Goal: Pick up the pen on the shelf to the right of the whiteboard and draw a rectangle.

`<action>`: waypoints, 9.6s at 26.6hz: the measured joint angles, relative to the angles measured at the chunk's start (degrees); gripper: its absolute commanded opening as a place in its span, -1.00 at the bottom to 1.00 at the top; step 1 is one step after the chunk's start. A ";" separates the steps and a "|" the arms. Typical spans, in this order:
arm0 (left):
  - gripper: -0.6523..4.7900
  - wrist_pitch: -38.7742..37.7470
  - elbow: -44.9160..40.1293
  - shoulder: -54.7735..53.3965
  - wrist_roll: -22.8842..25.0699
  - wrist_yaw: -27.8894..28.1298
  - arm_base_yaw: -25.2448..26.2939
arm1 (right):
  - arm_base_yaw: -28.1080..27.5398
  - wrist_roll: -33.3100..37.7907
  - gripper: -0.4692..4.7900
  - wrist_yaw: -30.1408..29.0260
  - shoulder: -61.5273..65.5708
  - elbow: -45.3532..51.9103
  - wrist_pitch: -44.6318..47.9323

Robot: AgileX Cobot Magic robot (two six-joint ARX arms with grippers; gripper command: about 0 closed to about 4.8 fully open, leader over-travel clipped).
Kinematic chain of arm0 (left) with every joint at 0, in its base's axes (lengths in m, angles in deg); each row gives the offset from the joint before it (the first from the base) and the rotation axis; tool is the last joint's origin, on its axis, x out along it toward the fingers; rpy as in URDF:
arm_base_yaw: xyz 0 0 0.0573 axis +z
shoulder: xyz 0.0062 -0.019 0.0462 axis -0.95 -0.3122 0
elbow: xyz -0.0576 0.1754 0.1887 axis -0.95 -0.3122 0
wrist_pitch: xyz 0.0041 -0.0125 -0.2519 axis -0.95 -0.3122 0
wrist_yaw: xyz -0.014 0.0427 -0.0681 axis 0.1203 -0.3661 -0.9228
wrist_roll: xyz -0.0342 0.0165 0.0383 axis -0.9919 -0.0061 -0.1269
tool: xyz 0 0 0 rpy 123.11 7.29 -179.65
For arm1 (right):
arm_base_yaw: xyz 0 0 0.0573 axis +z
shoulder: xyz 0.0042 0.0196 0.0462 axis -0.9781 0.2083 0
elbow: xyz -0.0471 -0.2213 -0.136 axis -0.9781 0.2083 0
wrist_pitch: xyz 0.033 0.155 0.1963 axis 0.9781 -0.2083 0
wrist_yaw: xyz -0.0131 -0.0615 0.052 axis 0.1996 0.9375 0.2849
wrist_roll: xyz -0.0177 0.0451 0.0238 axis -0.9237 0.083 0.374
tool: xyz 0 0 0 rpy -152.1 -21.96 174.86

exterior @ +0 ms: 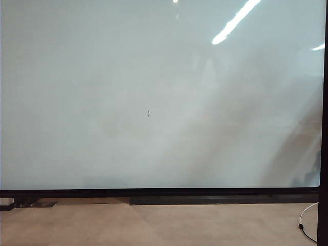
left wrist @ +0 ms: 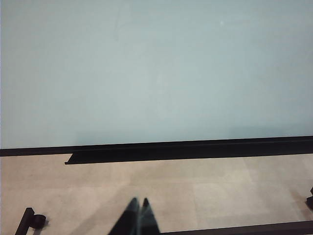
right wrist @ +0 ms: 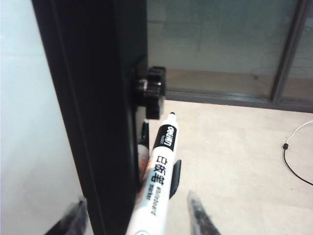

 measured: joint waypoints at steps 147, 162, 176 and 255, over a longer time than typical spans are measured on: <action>-0.78 -0.02 0.00 0.00 0.00 0.00 0.00 | 72.41 -41.03 -0.84 56.24 -21.35 -21.24 -76.96; -0.78 -0.02 0.00 0.00 0.00 0.02 -0.02 | 72.30 -45.55 -0.84 57.61 -14.99 -23.89 -70.05; -0.78 -0.02 0.00 0.00 0.00 0.02 -0.02 | 67.65 -47.45 -0.84 53.99 -14.99 -24.50 -69.92; -0.78 -0.02 0.00 0.00 0.00 0.02 0.00 | 64.08 -49.48 -0.84 52.46 -22.84 -26.93 -70.40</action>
